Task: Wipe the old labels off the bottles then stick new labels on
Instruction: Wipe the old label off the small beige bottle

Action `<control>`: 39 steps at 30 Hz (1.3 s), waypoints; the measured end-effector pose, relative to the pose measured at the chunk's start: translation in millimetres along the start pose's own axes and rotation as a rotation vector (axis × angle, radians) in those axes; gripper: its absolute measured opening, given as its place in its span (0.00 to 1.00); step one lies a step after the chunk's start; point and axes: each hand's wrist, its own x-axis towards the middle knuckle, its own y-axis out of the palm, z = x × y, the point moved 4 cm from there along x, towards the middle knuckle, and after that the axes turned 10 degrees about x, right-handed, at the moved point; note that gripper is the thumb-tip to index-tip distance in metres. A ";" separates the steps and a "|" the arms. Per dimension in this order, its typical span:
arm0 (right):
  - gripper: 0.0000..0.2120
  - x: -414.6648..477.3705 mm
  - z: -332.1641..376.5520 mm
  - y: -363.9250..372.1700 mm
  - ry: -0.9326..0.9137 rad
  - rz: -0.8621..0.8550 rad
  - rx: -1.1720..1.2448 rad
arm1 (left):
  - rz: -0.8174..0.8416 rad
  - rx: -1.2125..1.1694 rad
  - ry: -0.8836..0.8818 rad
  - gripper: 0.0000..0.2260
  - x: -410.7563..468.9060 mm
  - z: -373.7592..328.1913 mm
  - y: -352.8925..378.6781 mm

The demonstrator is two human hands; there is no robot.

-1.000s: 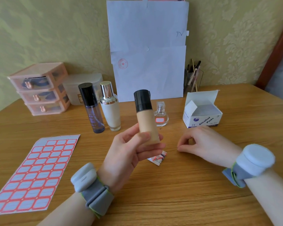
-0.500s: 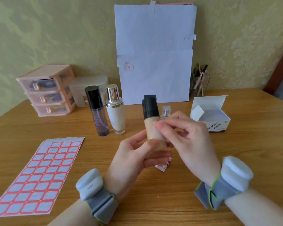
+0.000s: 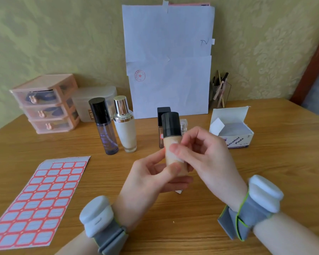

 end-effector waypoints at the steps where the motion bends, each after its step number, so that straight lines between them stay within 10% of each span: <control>1: 0.10 -0.1 -0.6 0.6 0.003 -0.022 0.009 | 0.001 0.019 0.005 0.16 -0.4 0.6 1.1; 29: 0.14 1.3 -6.3 -1.7 0.032 -0.037 0.069 | -0.007 0.133 0.034 0.11 -2.0 -3.4 0.1; 39: 0.12 7.1 -11.6 0.9 0.362 -0.049 0.668 | 0.003 -0.098 -0.004 0.12 0.9 -6.5 -1.3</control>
